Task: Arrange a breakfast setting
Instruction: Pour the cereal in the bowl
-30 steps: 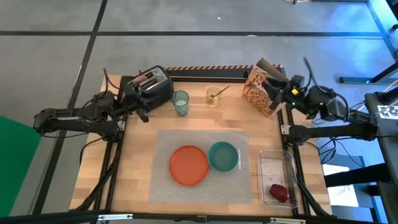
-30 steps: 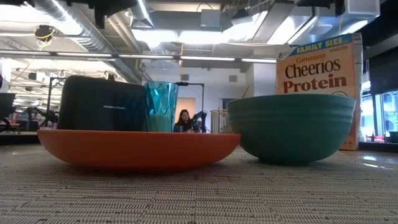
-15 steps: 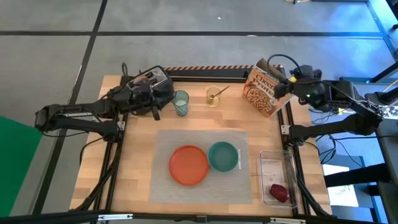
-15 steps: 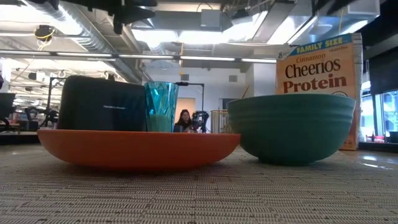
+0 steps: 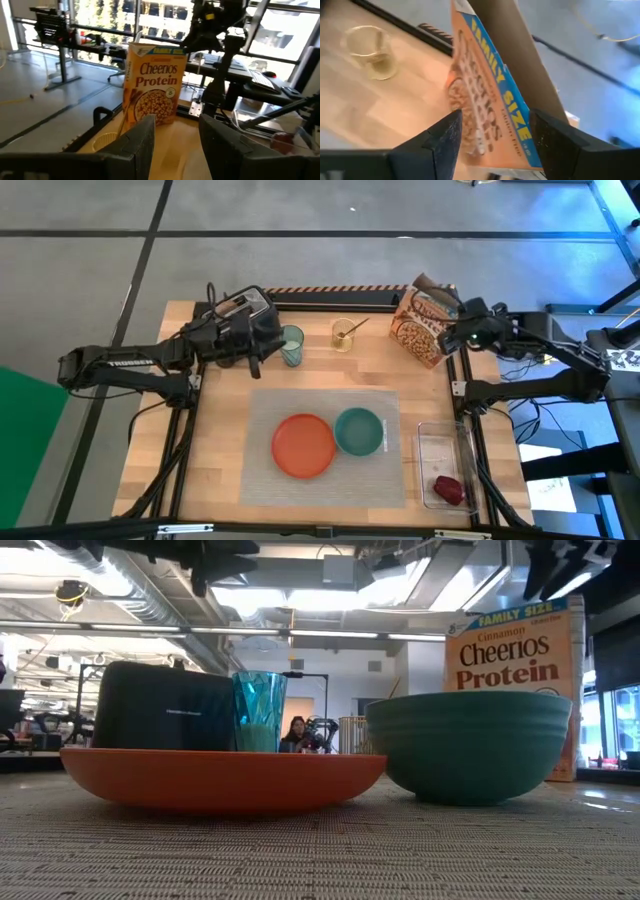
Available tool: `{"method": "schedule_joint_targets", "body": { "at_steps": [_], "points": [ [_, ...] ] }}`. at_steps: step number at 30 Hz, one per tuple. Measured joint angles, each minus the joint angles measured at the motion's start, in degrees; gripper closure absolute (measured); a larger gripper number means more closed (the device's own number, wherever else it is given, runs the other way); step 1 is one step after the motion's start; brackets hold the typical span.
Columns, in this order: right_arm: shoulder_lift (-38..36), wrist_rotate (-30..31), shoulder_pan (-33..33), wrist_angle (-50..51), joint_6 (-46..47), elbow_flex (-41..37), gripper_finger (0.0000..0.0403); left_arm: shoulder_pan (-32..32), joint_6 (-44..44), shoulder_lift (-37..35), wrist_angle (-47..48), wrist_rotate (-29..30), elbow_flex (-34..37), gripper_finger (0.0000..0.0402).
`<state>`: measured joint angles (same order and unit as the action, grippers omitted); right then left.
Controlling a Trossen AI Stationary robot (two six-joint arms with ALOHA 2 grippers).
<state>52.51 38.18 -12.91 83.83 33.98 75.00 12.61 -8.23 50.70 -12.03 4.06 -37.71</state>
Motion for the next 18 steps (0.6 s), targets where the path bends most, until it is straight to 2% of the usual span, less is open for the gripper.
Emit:
{"method": "schedule_joint_targets", "body": {
  "at_steps": [7,11,18],
  "points": [
    [-0.21,1.22,0.00,-0.95,0.43,-2.28,0.0232,0.02,-0.04,-0.01,-0.66,-0.17,0.00,0.0254],
    [-0.31,-1.40,0.02,-1.31,-0.72,-2.28,0.0263,0.02,-0.07,-0.01,-0.66,-0.17,0.00,0.0254],
    [-0.29,-6.91,0.02,-1.32,-3.17,-2.34,0.0378,0.02,1.81,-0.01,-0.94,-0.16,0.00,0.0254]
  ]
}}
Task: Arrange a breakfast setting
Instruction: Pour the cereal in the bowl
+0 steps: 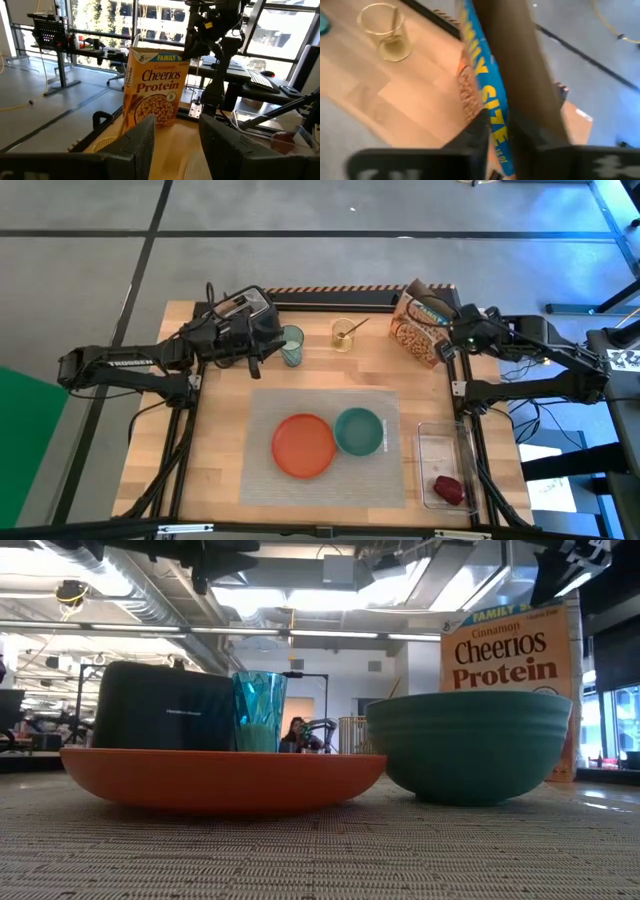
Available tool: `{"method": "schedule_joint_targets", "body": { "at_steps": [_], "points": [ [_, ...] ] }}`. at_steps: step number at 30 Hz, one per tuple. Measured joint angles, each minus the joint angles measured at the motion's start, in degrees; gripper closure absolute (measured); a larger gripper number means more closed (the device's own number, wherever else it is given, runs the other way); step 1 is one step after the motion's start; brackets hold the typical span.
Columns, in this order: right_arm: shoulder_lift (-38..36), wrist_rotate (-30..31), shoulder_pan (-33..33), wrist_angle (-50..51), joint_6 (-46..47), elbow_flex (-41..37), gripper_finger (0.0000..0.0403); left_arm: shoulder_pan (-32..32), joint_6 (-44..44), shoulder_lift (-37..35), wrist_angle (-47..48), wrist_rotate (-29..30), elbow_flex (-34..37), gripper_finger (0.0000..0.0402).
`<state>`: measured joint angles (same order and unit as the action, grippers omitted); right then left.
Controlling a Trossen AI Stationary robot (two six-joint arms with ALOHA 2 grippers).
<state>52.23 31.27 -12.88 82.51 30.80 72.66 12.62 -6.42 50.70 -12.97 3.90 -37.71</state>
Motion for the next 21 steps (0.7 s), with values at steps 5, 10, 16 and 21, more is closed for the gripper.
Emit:
{"method": "schedule_joint_targets", "body": {
  "at_steps": [5,10,16,21],
  "points": [
    [0.02,-1.54,0.00,0.18,-1.11,-0.02,0.0390,0.00,1.03,0.00,-0.88,0.00,0.00,0.0254],
    [0.07,-1.09,0.00,0.68,-1.16,0.99,0.0398,0.02,1.05,0.00,-0.85,0.00,0.00,0.0254],
    [0.15,0.27,-0.02,0.87,-2.83,7.76,0.0402,0.00,1.07,0.00,-0.85,0.00,0.00,0.0254],
    [0.00,-0.84,-0.01,0.63,-4.05,10.84,0.0403,0.00,1.44,0.00,-0.85,0.00,0.00,0.0254]
  ]
}}
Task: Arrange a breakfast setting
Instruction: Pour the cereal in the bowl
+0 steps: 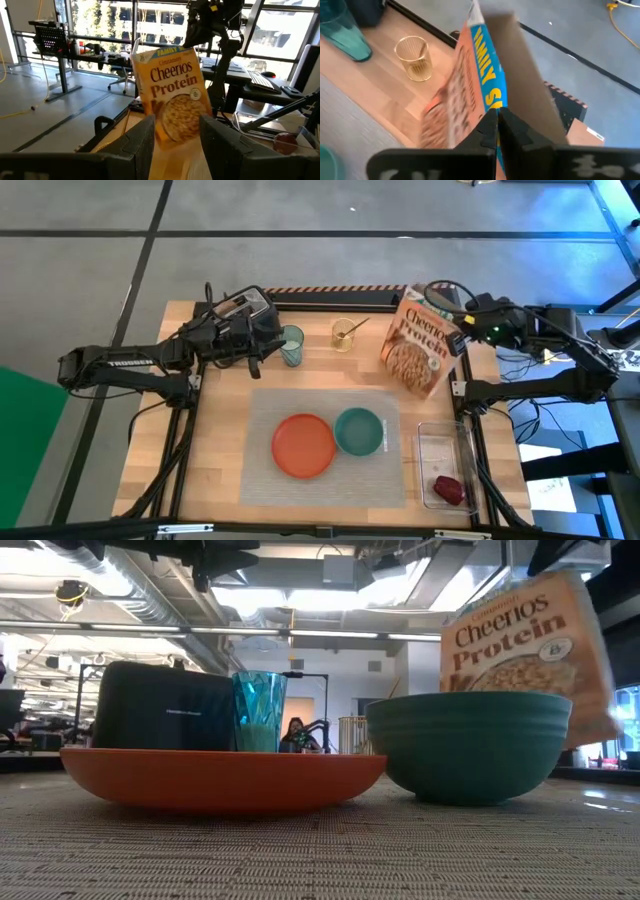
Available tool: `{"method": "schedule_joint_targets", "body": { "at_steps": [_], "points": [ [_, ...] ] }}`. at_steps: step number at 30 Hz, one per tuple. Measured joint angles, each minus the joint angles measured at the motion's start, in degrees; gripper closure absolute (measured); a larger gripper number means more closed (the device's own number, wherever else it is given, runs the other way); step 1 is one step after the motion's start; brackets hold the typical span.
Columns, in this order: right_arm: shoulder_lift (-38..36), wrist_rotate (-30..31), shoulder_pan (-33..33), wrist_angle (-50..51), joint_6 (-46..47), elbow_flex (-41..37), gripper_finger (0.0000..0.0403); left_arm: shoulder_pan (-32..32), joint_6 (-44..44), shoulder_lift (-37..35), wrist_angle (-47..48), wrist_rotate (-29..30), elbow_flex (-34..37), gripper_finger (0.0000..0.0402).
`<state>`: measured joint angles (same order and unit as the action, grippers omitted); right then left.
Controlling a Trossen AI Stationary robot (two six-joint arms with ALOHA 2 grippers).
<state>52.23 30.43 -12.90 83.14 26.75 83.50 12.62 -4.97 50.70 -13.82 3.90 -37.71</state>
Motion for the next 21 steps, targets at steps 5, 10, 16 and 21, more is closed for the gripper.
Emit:
{"method": "schedule_joint_targets", "body": {
  "at_steps": [5,10,16,21],
  "points": [
    [0.48,-1.67,0.02,3.05,1.00,-0.45,0.0402,0.00,2.57,0.00,0.02,0.01,0.00,0.0254],
    [0.55,-6.27,0.10,3.47,1.35,-3.46,0.0402,0.00,2.62,0.00,0.04,0.02,0.00,0.0254],
    [0.50,-11.73,0.10,3.40,1.45,-5.34,0.0374,0.00,2.73,0.00,0.17,0.03,0.00,0.0254],
    [-0.74,-3.99,-0.99,5.69,2.25,-14.43,0.0276,0.02,5.37,0.78,0.80,1.18,0.00,0.0254]
  ]
}}
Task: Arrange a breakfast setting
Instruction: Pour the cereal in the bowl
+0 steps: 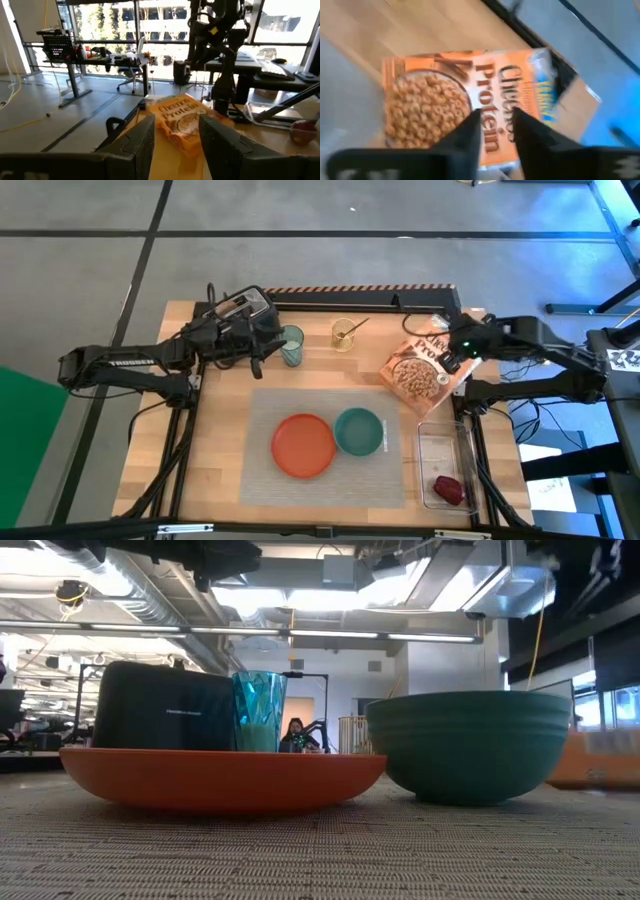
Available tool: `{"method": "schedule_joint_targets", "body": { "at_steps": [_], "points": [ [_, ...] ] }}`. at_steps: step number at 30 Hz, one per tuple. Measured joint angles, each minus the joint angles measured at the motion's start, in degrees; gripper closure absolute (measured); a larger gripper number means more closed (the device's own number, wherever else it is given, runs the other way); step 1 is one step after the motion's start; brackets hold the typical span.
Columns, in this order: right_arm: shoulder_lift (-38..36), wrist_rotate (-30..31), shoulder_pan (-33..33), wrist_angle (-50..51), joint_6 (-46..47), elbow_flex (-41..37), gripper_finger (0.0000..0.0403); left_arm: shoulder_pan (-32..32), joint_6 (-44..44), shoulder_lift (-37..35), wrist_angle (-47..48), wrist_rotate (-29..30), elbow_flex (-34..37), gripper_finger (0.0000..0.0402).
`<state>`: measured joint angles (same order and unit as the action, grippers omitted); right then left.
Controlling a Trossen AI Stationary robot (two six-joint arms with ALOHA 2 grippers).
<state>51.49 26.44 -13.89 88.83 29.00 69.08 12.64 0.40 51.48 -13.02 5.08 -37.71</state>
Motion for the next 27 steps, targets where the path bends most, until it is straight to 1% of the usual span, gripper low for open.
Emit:
{"method": "schedule_joint_targets", "body": {
  "at_steps": [2,4,7,10,12,14,17,21,24,27],
  "points": [
    [-0.63,0.85,-2.02,-0.73,5.56,-3.04,0.0230,-0.02,-0.44,-0.02,0.27,-0.77,-0.01,0.0254],
    [-1.12,-0.12,-3.70,-2.07,13.15,-4.96,0.0189,-0.03,-1.35,-0.02,0.61,-1.26,-0.04,0.0254],
    [-1.64,-0.76,-6.11,-3.82,21.91,-7.34,0.0137,-0.02,-1.57,0.09,0.93,-1.27,-0.04,0.0254],
    [-1.33,-2.16,-10.83,-6.75,24.25,-9.94,0.0104,0.21,-1.34,0.66,-0.49,-1.22,-0.04,0.0254],
    [-0.35,-4.47,-15.33,-9.59,21.64,-11.64,0.0093,0.37,-1.33,0.79,-0.49,-1.82,-0.02,0.0254],
    [1.63,-9.37,-20.80,-13.41,17.43,-13.00,0.0091,0.37,-1.27,1.30,-2.08,-1.96,-0.04,0.0254],
    [5.85,-16.35,-29.46,-19.54,7.92,-13.24,0.0094,0.37,-1.26,2.70,-2.96,-2.22,-0.05,0.0254],
    [13.69,-23.62,-38.62,-24.71,-5.35,-10.60,0.0104,0.37,-1.33,4.49,-5.06,-5.45,-0.04,0.0254],
    [20.17,-25.27,-42.96,-24.98,-11.02,-7.56,0.0111,0.35,-2.46,5.75,-4.94,-7.74,-0.04,0.0254],
    [25.20,-26.00,-44.21,-25.01,-11.61,-5.66,0.0119,0.27,-4.62,6.30,-4.65,-9.02,-0.04,0.0254]
  ]
}}
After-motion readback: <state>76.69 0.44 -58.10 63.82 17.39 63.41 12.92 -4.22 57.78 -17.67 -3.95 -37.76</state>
